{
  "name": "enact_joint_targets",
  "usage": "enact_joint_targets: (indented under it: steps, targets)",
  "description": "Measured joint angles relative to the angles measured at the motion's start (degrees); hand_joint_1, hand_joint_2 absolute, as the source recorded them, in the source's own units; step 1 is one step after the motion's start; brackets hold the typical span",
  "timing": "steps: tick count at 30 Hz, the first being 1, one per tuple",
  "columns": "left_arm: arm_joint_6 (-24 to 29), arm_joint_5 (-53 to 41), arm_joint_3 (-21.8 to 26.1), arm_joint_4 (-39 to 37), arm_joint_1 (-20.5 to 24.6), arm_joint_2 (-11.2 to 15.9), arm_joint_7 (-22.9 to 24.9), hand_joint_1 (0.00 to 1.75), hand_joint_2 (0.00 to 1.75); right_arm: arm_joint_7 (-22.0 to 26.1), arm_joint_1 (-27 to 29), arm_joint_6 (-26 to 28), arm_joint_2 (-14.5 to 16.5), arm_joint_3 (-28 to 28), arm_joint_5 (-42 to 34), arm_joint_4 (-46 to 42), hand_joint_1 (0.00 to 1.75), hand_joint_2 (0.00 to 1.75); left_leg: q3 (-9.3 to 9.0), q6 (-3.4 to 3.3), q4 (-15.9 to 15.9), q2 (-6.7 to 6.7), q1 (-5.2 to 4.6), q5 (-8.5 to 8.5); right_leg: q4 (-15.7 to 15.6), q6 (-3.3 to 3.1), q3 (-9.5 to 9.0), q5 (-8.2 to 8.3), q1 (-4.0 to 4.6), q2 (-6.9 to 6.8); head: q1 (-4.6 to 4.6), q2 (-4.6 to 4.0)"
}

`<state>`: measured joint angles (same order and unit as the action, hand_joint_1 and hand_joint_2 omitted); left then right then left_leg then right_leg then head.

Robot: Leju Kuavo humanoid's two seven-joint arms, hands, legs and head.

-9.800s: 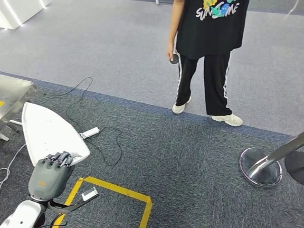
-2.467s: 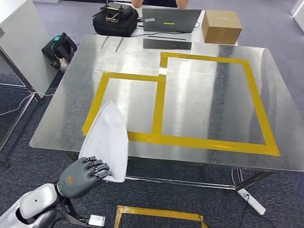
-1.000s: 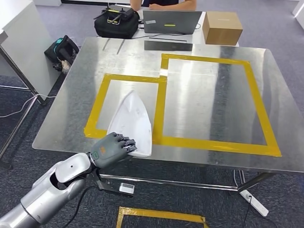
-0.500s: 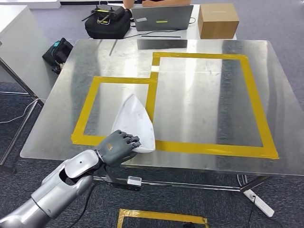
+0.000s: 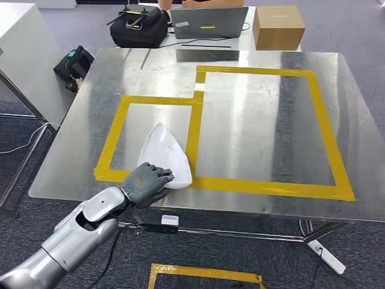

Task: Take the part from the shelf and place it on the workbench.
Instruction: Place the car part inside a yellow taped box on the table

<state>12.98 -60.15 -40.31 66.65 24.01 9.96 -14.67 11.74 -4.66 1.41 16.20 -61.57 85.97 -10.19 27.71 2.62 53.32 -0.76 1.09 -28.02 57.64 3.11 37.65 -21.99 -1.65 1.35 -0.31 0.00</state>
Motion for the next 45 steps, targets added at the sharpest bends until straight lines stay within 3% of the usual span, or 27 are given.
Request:
enact_joint_targets:
  steps: [7, 24, 36, 40, 43, 45]
  targets:
    - [0.3, -2.0, 0.6, -3.4, 0.6, -1.0, 2.1, 1.75, 1.75, -0.3, -0.1, -0.2, 0.0, 0.2, -0.1, 0.0, 0.0, 0.0, -0.06, -0.1, 0.1, 0.0, -0.05, -0.05, -0.4, 0.21, -0.34, 0.18, -0.04, -0.02, -0.01, 0.0]
    - [-2.3, -6.7, -0.2, -16.6, 10.0, -7.8, 7.7, 1.75, 1.75, -1.4, -0.4, -1.5, 0.0, 1.4, -0.4, 0.0, 0.0, 0.0, -0.41, -0.21, 0.1, -0.01, -0.11, -0.03, -0.5, 0.32, -0.78, 0.35, -0.13, -0.02, 0.0, 0.01]
    - [-2.3, -7.7, -1.1, -22.0, 14.2, -11.0, 9.4, 1.75, 1.75, -1.4, -0.5, -1.9, 0.0, 1.6, -1.2, 0.0, 0.0, 0.0, -0.43, -0.21, 0.1, -0.01, -0.14, -0.03, -0.5, 0.33, -0.82, 0.35, -0.16, -0.02, 0.0, 0.01]
    - [-2.5, -8.0, -1.1, -23.2, 15.3, -11.7, 11.2, 0.0, 1.75, -1.3, -0.5, -2.0, 0.0, 1.6, -2.0, 0.0, 0.0, 0.0, -0.44, -0.21, 0.1, -0.01, -0.14, -0.03, -0.5, 0.33, -0.83, 0.35, -0.17, -0.02, 0.0, 0.0]
    - [-2.4, -8.3, -1.0, -23.9, 15.9, -11.8, 12.2, 0.0, 1.75, -1.1, -0.5, -2.0, 0.0, 1.5, -2.4, 0.0, 0.0, 0.0, -0.44, -0.21, 0.1, -0.01, -0.14, -0.03, -0.5, 0.33, -0.84, 0.35, -0.17, -0.02, -0.01, 0.0]
    - [-2.3, -8.3, -1.0, -24.3, 16.1, -11.9, 12.4, 0.0, 0.87, -1.1, -0.5, -2.1, 0.0, 1.5, -2.6, 0.0, 0.0, 0.0, -0.44, -0.21, 0.1, -0.01, -0.14, -0.03, -0.5, 0.33, -0.84, 0.35, -0.17, -0.02, 0.0, 0.0]
